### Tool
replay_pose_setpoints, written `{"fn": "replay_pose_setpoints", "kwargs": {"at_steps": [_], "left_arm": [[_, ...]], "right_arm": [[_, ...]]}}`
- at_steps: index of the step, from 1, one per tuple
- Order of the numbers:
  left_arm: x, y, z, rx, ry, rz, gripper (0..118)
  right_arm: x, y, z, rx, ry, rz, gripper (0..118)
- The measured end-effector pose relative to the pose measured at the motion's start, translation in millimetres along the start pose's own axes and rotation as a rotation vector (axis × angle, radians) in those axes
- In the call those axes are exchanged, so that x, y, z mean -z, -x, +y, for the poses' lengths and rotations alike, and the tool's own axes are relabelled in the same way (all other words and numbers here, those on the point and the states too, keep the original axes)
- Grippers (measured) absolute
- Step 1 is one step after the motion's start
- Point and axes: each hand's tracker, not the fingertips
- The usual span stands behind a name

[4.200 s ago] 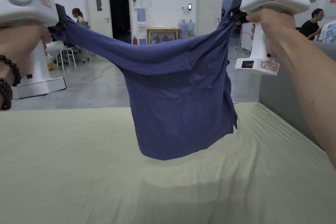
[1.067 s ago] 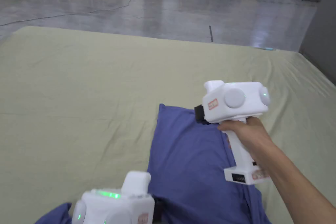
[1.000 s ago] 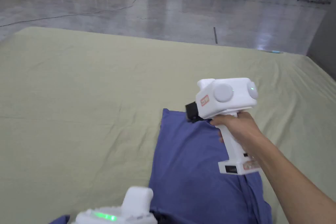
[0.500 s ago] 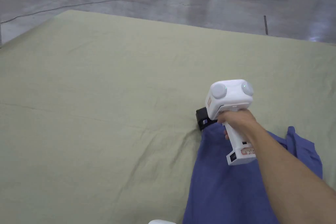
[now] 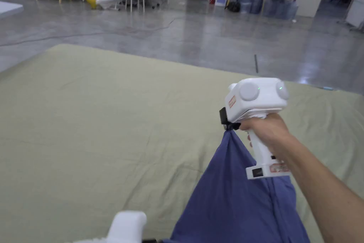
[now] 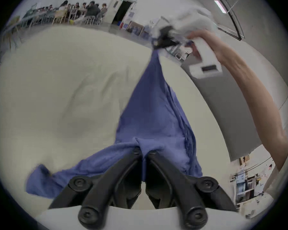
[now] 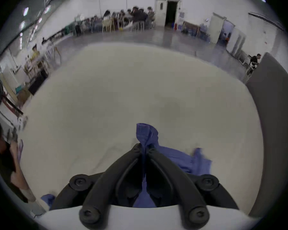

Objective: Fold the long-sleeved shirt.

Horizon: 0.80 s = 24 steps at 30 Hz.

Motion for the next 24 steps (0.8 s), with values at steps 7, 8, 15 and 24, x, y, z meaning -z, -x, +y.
{"fn": "replay_pose_setpoints", "kwargs": {"at_steps": [7, 8, 15, 24], "left_arm": [[-60.0, -11.5, 124.9, 0.119, -0.239, 0.104, 0], [-67.4, -15.5, 146.8, 0.131, -0.266, 0.139, 0], [-112.3, -66.5, 294.1, 0.259, -0.427, 0.252, 0], [-148.6, -124.2, 459.0, 0.309, -0.524, 0.338, 0]], "right_arm": [[-184.3, -72.4, 23.4, 0.062, -0.217, -0.132, 3], [-206.0, -81.9, 27.6, 0.081, -0.244, -0.145, 3], [-304.1, -126.5, 64.0, 0.173, -0.405, -0.216, 3], [-357.7, -152.7, 124.8, 0.209, -0.548, -0.322, 3]]}}
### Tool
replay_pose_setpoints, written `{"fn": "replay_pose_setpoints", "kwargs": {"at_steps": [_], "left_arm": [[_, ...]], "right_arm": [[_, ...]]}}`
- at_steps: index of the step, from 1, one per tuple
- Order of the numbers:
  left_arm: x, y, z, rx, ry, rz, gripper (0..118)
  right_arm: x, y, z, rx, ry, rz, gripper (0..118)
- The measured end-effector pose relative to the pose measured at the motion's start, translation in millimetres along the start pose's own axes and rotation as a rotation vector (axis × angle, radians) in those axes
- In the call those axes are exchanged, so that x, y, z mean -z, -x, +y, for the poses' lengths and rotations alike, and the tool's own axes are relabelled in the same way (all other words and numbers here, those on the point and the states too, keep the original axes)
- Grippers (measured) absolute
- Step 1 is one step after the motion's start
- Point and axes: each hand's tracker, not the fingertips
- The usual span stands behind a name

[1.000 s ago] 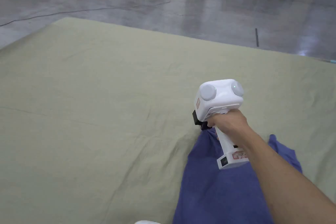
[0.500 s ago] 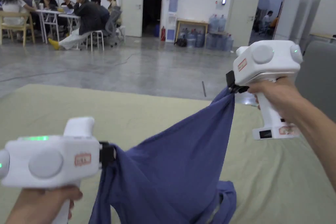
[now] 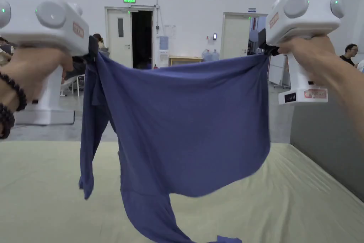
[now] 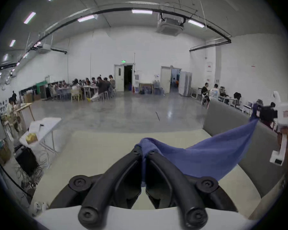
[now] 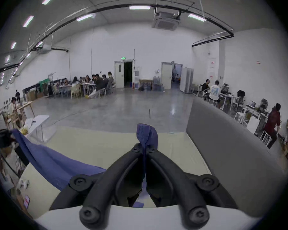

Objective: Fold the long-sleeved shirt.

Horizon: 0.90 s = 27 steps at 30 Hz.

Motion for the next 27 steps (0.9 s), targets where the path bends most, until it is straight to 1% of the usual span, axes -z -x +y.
{"fn": "replay_pose_setpoints", "kwargs": {"at_steps": [1, 2, 3, 4, 6, 8, 10, 12, 13, 14, 17, 20, 24, 27], "left_arm": [[3.9, 0.2, 16.2, -0.028, -0.016, -0.004, 0], [7.0, 2.3, 29.2, -0.070, -0.045, 0.006, 0], [9.9, 1.9, 40.6, -0.075, -0.050, 0.013, 0], [11.0, -0.1, 52.7, -0.070, -0.081, 0.033, 0], [12.7, -3.7, 69.9, -0.040, -0.116, 0.048, 0], [14.1, -9.0, 81.2, -0.018, -0.134, 0.042, 0], [16.0, -12.7, 85.7, -0.009, -0.133, 0.046, 0], [23.2, -14.4, 81.0, -0.003, -0.122, 0.043, 0], [27.2, -14.7, 76.6, 0.001, -0.116, 0.044, 0], [17.9, -22.2, 56.5, 0.010, -0.106, 0.044, 0], [33.4, -23.1, 17.4, 0.024, -0.060, 0.031, 0], [50.8, -24.8, -26.5, 0.040, -0.021, 0.015, 0], [62.1, -26.2, -74.0, 0.044, 0.021, -0.023, 0], [66.2, -17.5, -96.7, 0.017, 0.055, -0.042, 0]], "right_arm": [[3.9, -1.6, 9.4, -0.005, -0.008, -0.013, 3], [3.6, -3.0, 16.9, 0.000, -0.053, -0.046, 3], [4.4, -4.6, 23.7, 0.004, -0.055, -0.050, 3], [3.9, -7.0, 29.6, 0.025, -0.080, -0.047, 3], [5.2, -11.0, 39.3, 0.045, -0.082, -0.028, 3], [8.2, -11.8, 42.4, 0.041, -0.085, -0.038, 3], [11.7, -13.9, 41.1, 0.040, -0.088, -0.041, 3], [18.7, -17.5, 31.5, 0.072, -0.097, -0.007, 3], [23.5, -18.4, 25.8, 0.082, -0.083, 0.002, 3], [30.9, -18.1, 15.7, 0.078, -0.074, 0.001, 3], [52.8, -16.9, -15.1, 0.056, -0.032, -0.004, 3], [72.6, -20.0, -46.5, 0.103, 0.024, 0.022, 3], [83.8, -24.2, -82.3, 0.111, 0.066, 0.027, 3], [73.4, -32.2, -106.9, 0.120, 0.092, 0.039, 3]]}}
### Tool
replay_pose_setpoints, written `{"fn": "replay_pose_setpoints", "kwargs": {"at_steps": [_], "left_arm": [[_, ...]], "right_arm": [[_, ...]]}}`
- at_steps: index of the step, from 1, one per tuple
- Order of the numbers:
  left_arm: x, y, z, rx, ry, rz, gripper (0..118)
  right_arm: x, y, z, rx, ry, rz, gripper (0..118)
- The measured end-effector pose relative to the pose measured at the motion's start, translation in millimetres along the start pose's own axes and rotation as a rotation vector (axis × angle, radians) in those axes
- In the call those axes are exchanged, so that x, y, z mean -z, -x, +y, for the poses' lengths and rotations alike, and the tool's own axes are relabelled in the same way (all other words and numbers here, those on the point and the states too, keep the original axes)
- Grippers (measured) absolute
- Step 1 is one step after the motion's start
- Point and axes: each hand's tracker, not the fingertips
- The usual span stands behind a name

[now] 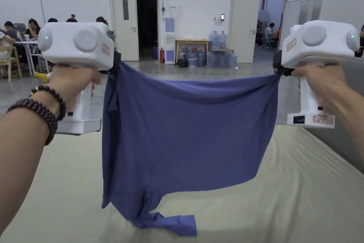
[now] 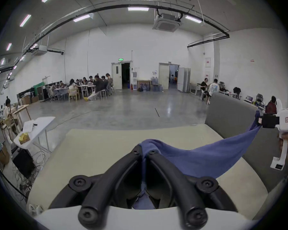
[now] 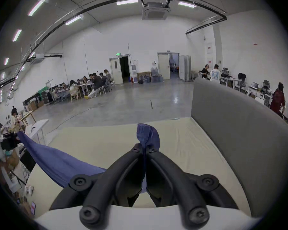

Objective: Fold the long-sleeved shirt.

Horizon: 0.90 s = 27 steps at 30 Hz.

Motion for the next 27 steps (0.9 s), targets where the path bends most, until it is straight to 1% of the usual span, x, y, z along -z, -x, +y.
{"fn": "replay_pose_setpoints", "kwargs": {"at_steps": [3, 4, 6, 8, 10, 15, 16, 17, 19, 20, 21, 22, 24, 26, 27], "left_arm": [[-17.6, 7.4, -21.4, -0.046, 0.015, -0.037, 0], [-27.7, 8.1, -30.3, -0.042, 0.004, -0.048, 0], [-53.1, 6.8, -54.7, -0.024, -0.034, -0.105, 0], [-76.0, 7.4, -82.1, -0.020, -0.027, -0.126, 0], [-96.7, 6.7, -116.1, -0.046, -0.005, -0.164, 0], [-148.7, 1.2, -217.5, -0.044, 0.063, -0.166, 0], [-162.3, 0.5, -240.2, -0.042, 0.078, -0.182, 0], [-175.6, -1.6, -262.6, -0.048, 0.081, -0.179, 0], [-204.1, -5.4, -305.7, -0.061, 0.111, -0.196, 0], [-219.1, -7.8, -328.5, -0.073, 0.129, -0.186, 0], [-231.2, -10.2, -348.5, -0.082, 0.132, -0.175, 0], [-243.5, -11.9, -370.5, -0.091, 0.166, -0.195, 0], [-271.0, -18.6, -410.7, -0.091, 0.208, -0.183, 0], [-293.3, -22.2, -448.2, -0.094, 0.270, -0.171, 0], [-304.8, -25.8, -463.3, -0.111, 0.307, -0.174, 0]], "right_arm": [[-27.9, -13.0, -26.3, 0.028, 0.004, 0.022, 3], [-38.1, -17.8, -36.5, 0.025, -0.002, 0.039, 3], [-60.9, -24.9, -60.8, 0.011, -0.001, 0.039, 3], [-81.1, -33.0, -91.8, -0.001, 0.001, 0.044, 3], [-103.7, -39.3, -128.5, -0.011, 0.016, 0.049, 3], [-158.6, -56.7, -236.1, 0.015, 0.084, 0.075, 3], [-171.2, -58.6, -258.9, 0.022, 0.097, 0.065, 3], [-185.0, -61.4, -281.2, 0.009, 0.115, 0.070, 3], [-211.1, -63.7, -325.0, 0.014, 0.128, 0.067, 3], [-223.5, -65.8, -346.3, 0.001, 0.169, 0.083, 3], [-234.2, -67.6, -366.0, 0.010, 0.185, 0.084, 3], [-245.2, -68.2, -387.8, 0.018, 0.214, 0.077, 3], [-263.3, -69.4, -428.7, -0.012, 0.288, 0.078, 3], [-272.6, -71.0, -465.6, -0.026, 0.371, 0.077, 3], [-277.2, -71.4, -483.5, -0.048, 0.416, 0.075, 3]]}}
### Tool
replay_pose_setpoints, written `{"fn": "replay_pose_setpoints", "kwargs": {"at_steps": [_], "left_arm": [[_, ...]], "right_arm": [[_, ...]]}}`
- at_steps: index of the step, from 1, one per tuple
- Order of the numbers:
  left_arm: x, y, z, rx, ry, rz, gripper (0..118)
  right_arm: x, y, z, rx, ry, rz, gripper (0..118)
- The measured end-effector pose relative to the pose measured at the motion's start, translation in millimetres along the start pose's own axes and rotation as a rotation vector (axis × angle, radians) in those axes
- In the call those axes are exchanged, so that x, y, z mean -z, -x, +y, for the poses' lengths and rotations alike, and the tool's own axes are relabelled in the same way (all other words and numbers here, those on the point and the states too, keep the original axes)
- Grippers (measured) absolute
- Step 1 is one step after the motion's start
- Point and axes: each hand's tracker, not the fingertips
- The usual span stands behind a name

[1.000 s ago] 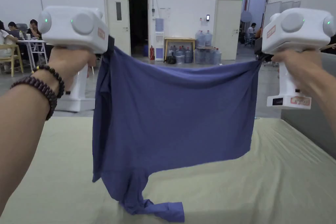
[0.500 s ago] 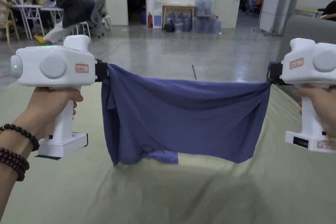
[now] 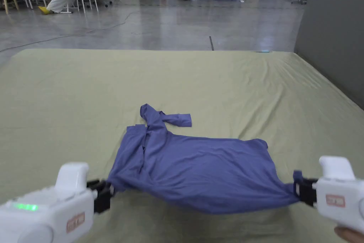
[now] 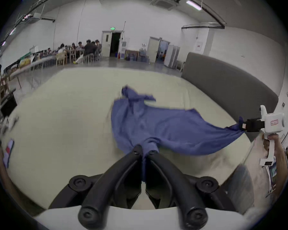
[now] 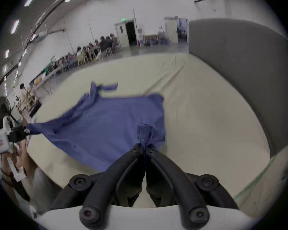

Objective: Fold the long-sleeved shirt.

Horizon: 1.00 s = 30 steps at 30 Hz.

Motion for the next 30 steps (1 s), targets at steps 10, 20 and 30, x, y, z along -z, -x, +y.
{"fn": "replay_pose_setpoints", "kwargs": {"at_steps": [10, 20, 30], "left_arm": [[9.2, 17.3, -86.5, -0.018, 0.202, 0.023, 0], [3.0, 26.0, -66.5, -0.119, 0.197, -0.017, 118], [8.7, 22.3, 12.9, -0.041, 0.035, 0.028, 0]], "right_arm": [[63.9, -19.2, -69.4, -0.043, 0.296, -0.095, 3], [41.1, -21.1, -57.7, 0.009, 0.262, -0.080, 117], [10.6, 3.6, 10.7, 0.098, 0.041, 0.005, 3]]}}
